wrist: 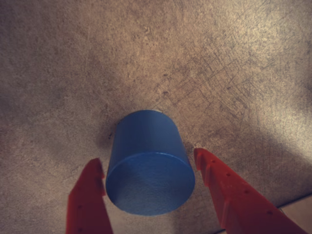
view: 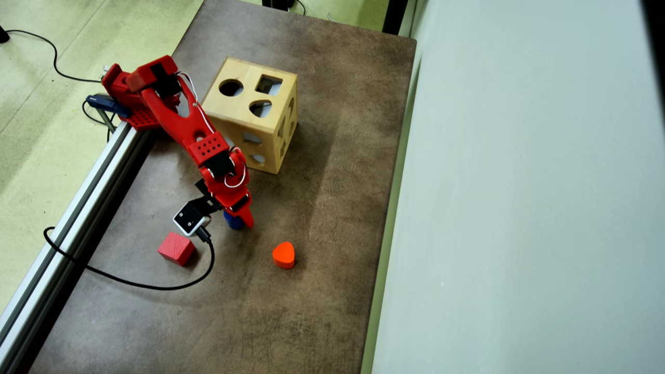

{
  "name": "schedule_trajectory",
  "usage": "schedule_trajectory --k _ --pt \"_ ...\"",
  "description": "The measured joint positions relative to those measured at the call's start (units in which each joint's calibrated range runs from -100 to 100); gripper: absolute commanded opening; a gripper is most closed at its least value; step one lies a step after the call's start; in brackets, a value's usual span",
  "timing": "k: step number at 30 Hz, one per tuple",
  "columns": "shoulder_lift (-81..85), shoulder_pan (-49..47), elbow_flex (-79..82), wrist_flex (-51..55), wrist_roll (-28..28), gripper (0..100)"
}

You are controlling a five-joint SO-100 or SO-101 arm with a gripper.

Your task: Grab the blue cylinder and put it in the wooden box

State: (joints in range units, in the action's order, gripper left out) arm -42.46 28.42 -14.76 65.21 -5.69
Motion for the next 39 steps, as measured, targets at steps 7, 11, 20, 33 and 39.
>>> schedule_trajectory --k 7,11,20,33,39 --pt "0.0 0.0 0.0 0.0 0.0 23" --pt "0.0 0.1 0.0 0.0 0.0 22" --pt "0.0 2.3 0.0 0.1 0.0 22" --pt "0.0 2.3 0.0 0.1 0.0 12" --pt "0.0 2.2 0.0 0.1 0.0 18"
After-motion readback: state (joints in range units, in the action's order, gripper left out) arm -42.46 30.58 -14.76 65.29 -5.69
